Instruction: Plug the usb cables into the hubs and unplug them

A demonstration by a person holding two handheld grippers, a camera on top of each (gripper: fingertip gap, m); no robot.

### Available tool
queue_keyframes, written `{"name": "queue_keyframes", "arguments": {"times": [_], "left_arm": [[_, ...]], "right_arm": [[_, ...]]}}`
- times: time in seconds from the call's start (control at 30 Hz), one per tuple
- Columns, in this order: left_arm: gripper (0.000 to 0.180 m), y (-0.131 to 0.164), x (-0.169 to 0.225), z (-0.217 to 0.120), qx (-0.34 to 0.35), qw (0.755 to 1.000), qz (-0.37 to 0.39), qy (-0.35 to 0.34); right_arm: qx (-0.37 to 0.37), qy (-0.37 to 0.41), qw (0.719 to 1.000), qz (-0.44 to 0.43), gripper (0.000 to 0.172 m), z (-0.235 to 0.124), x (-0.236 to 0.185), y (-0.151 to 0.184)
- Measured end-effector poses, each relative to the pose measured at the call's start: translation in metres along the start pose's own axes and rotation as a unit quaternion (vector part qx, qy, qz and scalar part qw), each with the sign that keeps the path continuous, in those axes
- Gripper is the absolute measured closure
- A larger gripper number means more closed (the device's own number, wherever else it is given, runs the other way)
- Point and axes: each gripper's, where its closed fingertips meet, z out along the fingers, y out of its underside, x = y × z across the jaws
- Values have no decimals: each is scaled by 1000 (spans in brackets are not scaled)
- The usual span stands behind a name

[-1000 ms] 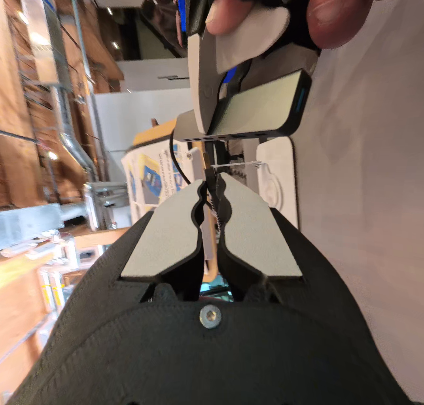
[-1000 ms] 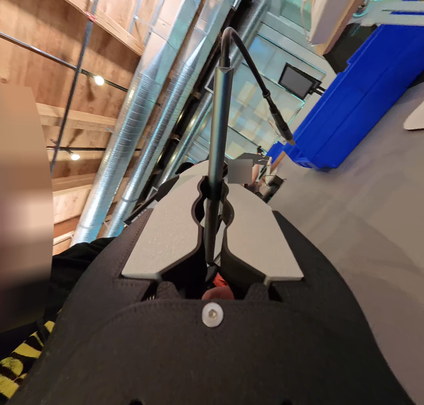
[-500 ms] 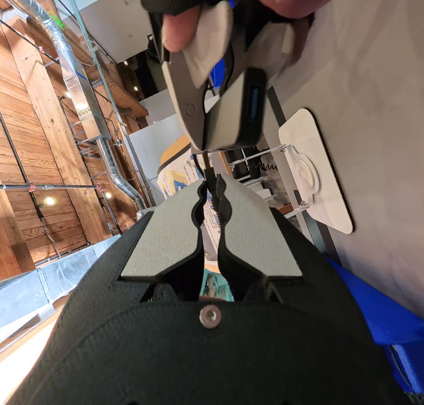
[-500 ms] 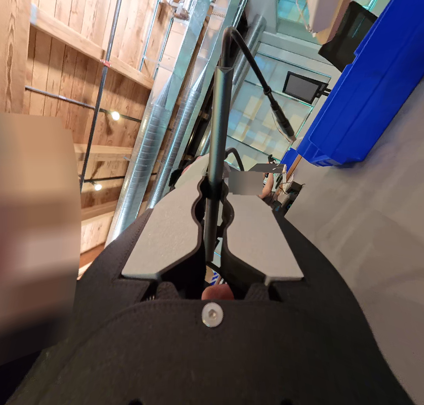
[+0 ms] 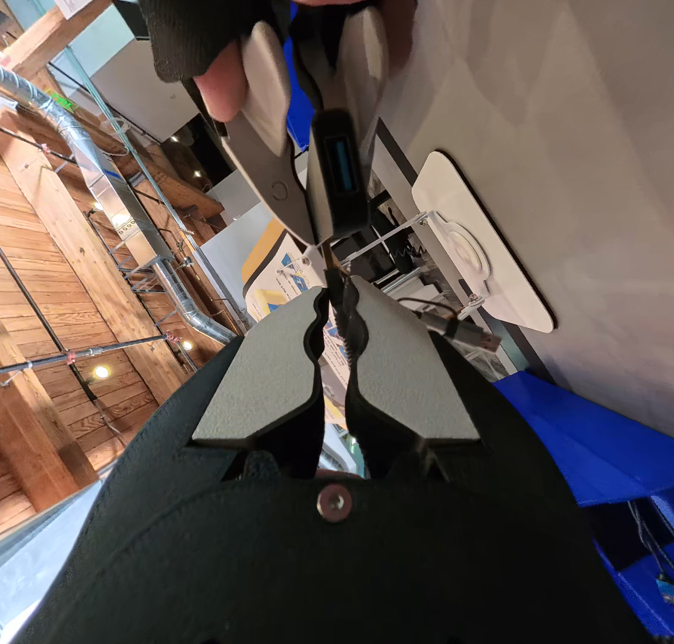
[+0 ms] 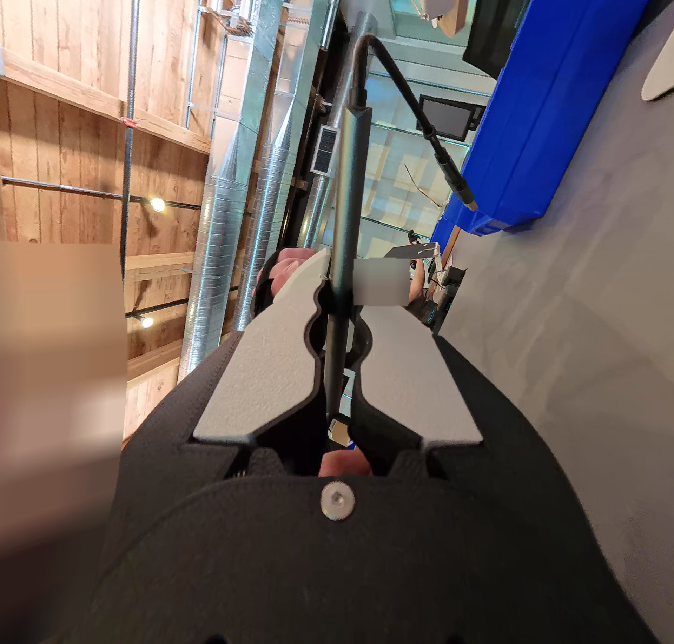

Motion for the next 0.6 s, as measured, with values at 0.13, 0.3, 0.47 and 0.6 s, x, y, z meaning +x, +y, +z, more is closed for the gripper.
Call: {"name": "queue_keyframes", "arguments": {"times": [0.13,0.3,0.47,0.6], "left_arm": [[172,-7,10,-1,11,999,25,20],[172,-9,14,-5,16,999,30,28],[172,-6,12,-6,12,999,26,24],[172,-5,10,-9,12,1000,20,21]], "right_arm": [[8,-3,1000,24,162,-3,4,-1],[-7,-5,999,36,162,-2,6,9],[2,-27,999,36,162,2,1,7],[-1,-30,999,39,162,2,3,11]]}}
